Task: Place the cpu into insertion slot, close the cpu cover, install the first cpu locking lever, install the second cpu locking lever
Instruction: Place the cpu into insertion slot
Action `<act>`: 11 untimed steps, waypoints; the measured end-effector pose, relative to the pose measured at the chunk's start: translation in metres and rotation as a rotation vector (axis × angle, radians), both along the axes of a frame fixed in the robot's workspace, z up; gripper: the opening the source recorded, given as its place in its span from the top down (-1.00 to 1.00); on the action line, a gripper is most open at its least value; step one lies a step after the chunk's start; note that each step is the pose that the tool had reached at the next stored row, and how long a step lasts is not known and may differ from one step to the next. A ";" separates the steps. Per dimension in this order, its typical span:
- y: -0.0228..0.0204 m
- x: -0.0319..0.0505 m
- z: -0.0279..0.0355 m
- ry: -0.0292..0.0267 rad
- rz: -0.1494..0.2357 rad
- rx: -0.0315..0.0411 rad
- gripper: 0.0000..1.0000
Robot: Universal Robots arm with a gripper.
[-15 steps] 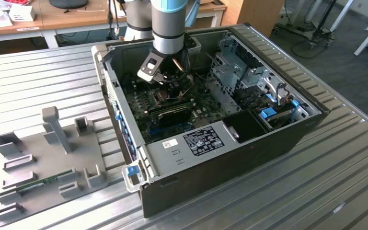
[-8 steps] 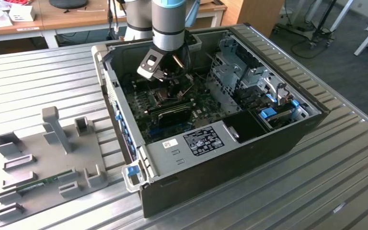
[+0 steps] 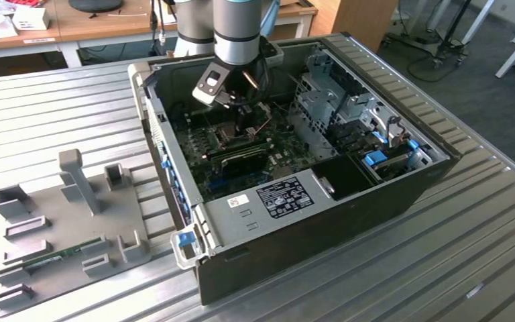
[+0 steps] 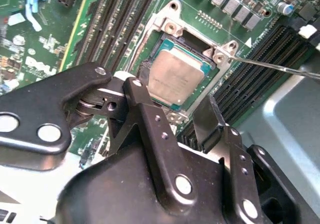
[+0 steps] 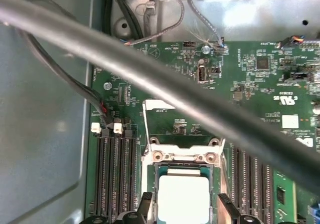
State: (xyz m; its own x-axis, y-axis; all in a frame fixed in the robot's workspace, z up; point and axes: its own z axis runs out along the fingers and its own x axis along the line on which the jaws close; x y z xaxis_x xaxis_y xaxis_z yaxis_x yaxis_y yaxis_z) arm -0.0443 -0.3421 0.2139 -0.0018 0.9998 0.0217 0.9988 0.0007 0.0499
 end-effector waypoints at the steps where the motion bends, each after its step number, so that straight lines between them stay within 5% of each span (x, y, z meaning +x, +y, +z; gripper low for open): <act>1: -0.0001 0.0000 0.0001 0.0001 0.000 -0.0010 -0.23; 11: 0.0069 0.0000 0.0000 0.0002 0.000 -0.0014 -0.23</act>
